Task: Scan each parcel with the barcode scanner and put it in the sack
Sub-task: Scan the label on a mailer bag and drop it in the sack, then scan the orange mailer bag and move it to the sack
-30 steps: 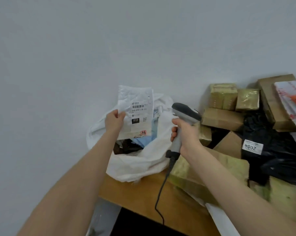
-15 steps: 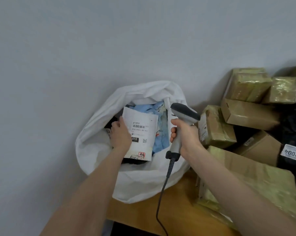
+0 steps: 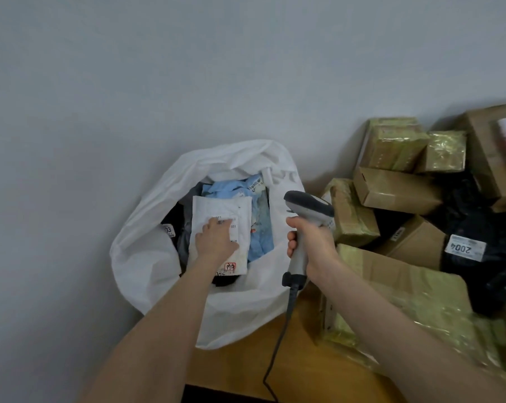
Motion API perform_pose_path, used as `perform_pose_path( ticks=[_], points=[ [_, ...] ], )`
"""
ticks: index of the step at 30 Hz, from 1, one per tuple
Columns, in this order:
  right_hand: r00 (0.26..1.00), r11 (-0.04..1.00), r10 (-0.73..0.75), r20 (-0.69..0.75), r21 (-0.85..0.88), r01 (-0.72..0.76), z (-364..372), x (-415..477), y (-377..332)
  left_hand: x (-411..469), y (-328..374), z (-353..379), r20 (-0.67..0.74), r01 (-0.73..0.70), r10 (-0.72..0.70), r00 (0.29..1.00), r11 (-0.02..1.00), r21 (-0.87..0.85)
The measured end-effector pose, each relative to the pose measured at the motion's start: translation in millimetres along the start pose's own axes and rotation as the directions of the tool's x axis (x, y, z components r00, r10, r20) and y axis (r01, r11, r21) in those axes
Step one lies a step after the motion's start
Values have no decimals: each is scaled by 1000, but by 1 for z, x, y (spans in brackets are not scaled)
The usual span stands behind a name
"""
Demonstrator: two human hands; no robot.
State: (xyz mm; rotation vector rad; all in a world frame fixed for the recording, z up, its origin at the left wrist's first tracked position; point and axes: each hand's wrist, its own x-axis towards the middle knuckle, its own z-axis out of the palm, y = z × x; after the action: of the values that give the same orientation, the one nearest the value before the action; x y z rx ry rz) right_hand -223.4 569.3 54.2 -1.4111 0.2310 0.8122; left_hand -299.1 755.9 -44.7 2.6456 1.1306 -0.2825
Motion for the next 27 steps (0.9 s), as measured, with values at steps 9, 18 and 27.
perform_pose_path(
  ticks=[9, 18, 27],
  points=[
    [993, 998, -45, 107, 52, 40, -64, -53, -12, -49, 91, -28, -289, -98, 76, 954, 993, -62],
    [974, 997, 13, 226, 71, -30, -232, -105, -13, -154, 233, -5, -353, -130, 93, 931, 988, -81],
    [984, 999, 50, 169, -30, -45, -390, -121, -57, -214, 397, 12, -306, -281, 246, 920, 957, -74]
  ],
)
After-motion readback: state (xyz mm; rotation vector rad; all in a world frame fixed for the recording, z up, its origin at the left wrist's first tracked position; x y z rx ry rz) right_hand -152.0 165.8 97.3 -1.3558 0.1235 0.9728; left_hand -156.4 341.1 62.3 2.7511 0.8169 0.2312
